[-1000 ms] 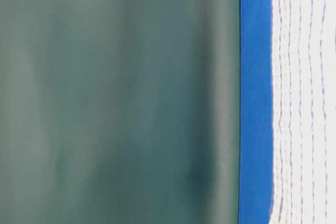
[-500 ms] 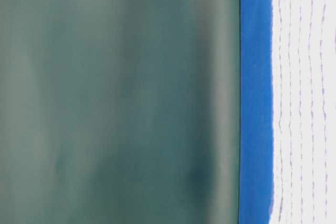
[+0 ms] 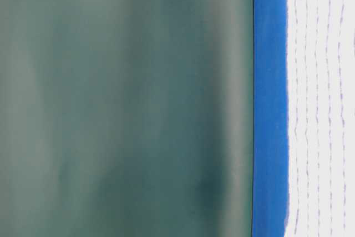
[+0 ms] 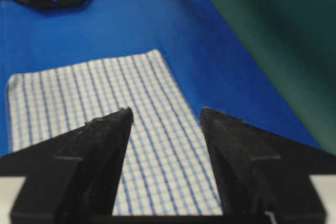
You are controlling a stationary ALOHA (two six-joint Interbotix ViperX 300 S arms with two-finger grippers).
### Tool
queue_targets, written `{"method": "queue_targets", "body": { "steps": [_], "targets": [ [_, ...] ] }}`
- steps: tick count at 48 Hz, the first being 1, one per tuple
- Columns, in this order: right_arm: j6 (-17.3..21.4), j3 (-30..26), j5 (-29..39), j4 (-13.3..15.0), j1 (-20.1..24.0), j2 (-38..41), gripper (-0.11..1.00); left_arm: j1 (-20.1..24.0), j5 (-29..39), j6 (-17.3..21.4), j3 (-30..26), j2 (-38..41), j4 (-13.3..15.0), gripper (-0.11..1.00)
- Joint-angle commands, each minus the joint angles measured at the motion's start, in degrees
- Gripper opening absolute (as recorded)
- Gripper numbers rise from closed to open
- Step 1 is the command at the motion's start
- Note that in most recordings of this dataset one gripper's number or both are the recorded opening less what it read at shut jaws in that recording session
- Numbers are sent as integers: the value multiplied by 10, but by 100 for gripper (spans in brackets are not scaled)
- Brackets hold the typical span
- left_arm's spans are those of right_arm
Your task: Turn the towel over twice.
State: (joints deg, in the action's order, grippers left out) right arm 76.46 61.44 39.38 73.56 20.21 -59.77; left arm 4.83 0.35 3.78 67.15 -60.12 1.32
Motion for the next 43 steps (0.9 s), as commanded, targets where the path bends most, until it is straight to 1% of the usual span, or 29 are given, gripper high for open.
{"method": "queue_targets", "body": {
  "steps": [1, 8, 15, 23, 30, 36, 43],
  "targets": [
    [3, -8, -1, 2, -1, 7, 63, 2, -5, 1, -7, 2, 0, 71],
    [2, -8, 1, 2, -1, 5, 63, 7, 0, 4, -7, -5, -1, 71],
    [-8, 0, 11, -9, -1, -17, 62, 21, 12, 4, 4, -39, -1, 71],
    [-5, 40, 13, -12, -1, -73, 59, 38, 19, 3, 48, -113, -1, 71],
    [1, 79, 12, -12, -1, -109, 58, 40, 38, 1, 83, -167, -1, 71],
    [16, 115, 12, -11, -1, -127, 58, 40, 42, -4, 108, -185, 0, 71],
    [47, 145, 11, -10, -1, -138, 57, 40, 37, -8, 136, -191, 1, 71]
  ]
}}
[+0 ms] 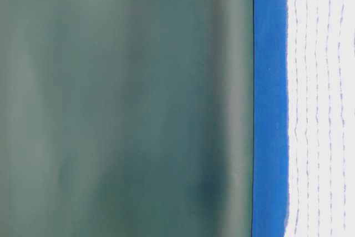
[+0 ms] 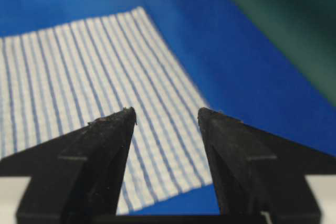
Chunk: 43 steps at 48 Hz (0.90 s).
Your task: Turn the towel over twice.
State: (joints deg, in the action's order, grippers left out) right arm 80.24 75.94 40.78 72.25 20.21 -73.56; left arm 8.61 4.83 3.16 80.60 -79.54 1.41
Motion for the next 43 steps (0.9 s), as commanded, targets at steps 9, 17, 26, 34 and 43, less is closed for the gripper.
{"method": "queue_targets", "body": {
  "steps": [9, 17, 26, 34, 43],
  "targets": [
    [15, 3, -4, 4, -1, 0, 55, 2, -12, -2, 4, 3, 0, 70],
    [16, 4, -4, 5, -1, 1, 55, 2, -12, -2, 4, 3, 0, 70],
    [16, 4, -4, 4, -1, 1, 55, 2, -12, -2, 4, 3, 0, 70],
    [16, 4, -4, 4, -1, 2, 55, 2, -12, -2, 4, 3, 0, 70],
    [16, 4, -4, 4, -1, 2, 55, 2, -11, -2, 4, 3, 0, 70]
  ]
}}
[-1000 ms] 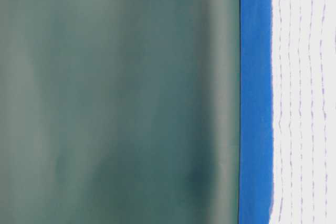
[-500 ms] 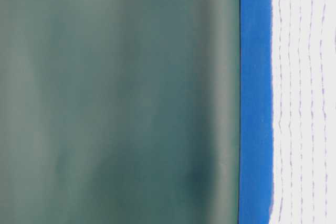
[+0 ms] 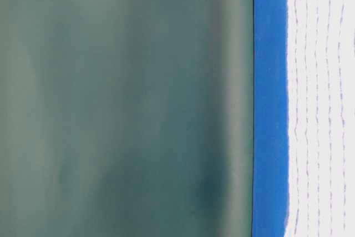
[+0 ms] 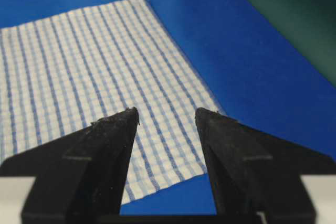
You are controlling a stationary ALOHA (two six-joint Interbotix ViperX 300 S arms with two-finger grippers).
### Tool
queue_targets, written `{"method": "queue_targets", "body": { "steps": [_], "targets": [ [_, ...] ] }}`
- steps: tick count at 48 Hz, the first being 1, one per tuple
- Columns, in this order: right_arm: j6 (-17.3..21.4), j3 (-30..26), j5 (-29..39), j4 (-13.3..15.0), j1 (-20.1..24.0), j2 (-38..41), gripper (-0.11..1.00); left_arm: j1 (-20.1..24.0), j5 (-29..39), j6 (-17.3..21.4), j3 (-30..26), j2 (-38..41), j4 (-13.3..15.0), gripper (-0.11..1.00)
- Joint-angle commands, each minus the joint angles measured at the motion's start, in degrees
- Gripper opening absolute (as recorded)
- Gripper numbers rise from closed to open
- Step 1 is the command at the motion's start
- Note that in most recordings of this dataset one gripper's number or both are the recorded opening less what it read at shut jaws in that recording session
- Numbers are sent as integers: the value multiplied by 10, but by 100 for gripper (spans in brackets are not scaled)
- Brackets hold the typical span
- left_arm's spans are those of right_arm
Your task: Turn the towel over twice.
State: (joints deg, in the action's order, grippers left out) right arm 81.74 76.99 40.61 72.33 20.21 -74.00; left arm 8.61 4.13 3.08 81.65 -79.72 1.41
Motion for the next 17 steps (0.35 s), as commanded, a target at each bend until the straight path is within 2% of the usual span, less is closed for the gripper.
{"method": "queue_targets", "body": {
  "steps": [1, 17],
  "targets": [
    [1, -7, -2, 4, -1, 6, 55, 2, -4, -1, -7, 4, 0, 70],
    [1, -8, -7, 4, -1, 6, 55, 2, -4, -1, -7, 4, 1, 70]
  ]
}}
